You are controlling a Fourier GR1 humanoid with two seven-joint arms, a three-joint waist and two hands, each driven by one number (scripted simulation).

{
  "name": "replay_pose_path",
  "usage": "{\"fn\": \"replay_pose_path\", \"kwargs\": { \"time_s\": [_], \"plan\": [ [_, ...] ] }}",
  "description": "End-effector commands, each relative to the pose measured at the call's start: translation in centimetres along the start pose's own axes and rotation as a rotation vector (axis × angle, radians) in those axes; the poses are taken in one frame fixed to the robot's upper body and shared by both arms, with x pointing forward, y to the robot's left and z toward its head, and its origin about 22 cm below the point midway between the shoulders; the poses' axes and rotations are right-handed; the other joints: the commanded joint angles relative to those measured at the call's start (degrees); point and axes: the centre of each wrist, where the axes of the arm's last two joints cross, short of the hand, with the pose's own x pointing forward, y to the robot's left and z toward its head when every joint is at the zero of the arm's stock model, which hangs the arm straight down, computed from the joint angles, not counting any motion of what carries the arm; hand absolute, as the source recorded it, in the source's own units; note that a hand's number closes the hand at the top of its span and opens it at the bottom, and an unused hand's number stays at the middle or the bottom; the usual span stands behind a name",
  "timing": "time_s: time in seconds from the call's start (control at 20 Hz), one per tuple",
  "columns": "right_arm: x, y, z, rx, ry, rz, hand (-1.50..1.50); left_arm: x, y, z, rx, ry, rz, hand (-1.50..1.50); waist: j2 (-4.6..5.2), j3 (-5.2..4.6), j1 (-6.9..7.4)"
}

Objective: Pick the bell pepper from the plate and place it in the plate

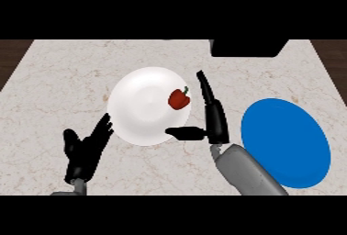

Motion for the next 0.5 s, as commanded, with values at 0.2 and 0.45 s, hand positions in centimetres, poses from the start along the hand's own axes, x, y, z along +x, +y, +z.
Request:
{"fn": "replay_pose_path", "kwargs": {
  "time_s": [0.2,0.45],
  "plan": [
    [-3.2,-2.9,5.4,0.099,-0.004,0.092,-1.50,1.1,1.6,0.6,0.010,0.011,0.009,0.00,-0.28,-0.07,-0.61],
    [-2.1,-3.4,6.8,0.095,0.020,0.130,-1.50,-0.2,1.0,0.2,0.010,-0.008,0.008,0.00,-0.24,-0.07,-0.53]
  ]
}}
